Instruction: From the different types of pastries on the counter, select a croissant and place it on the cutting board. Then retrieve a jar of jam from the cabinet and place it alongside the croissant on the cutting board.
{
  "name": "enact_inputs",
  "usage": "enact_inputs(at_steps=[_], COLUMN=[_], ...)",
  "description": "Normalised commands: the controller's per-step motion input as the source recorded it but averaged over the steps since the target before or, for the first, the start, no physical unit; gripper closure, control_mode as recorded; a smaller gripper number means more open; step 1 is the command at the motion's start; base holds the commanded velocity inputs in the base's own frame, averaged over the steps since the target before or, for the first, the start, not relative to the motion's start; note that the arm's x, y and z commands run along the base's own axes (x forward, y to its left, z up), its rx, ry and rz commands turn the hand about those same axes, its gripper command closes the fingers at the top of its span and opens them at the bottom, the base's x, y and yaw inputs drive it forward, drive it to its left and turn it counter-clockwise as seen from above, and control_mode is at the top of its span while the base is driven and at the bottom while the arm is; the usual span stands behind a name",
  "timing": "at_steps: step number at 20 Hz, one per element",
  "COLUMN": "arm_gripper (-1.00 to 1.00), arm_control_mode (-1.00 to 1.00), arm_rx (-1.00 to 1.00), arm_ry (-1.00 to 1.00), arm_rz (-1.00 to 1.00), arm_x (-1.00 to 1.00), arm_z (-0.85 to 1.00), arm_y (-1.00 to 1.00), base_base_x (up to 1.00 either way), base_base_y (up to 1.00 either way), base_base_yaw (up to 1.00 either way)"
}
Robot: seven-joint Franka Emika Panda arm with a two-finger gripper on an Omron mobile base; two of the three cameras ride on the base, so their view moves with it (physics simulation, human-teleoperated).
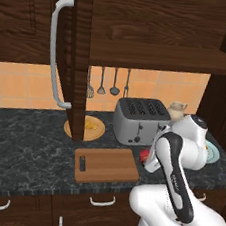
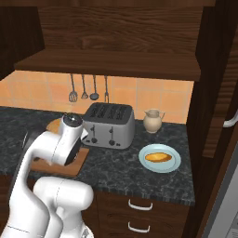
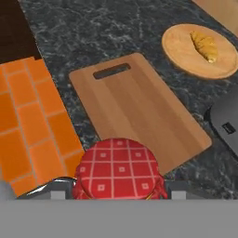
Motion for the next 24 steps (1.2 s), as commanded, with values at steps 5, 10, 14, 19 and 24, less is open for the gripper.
enact_inputs(at_steps=[5, 10, 14, 19, 24], arm_gripper=[1.00, 1.00, 1.00, 1.00, 1.00], arm_control_mode=[-1.00, -1.00, -1.00, -1.00, -1.00], arm_rx=[0.13, 0.11, 0.07, 0.08, 0.11], arm_ry=[0.00, -0.05, -0.14, -0.19, -0.10], arm_rz=[0.03, 0.00, 0.00, 0.00, 0.06], arm_x=[0.26, 0.75, 0.91, 0.77, 0.01], arm_z=[-1.00, -0.83, -0.88, -0.99, -0.46], arm_y=[0.69, 0.47, 0.13, 0.06, 0.02], base_base_x=[0.00, 0.00, 0.00, 0.00, 0.00], base_base_y=[0.00, 0.00, 0.00, 0.00, 0.00], base_base_yaw=[0.00, 0.00, 0.00, 0.00, 0.00])
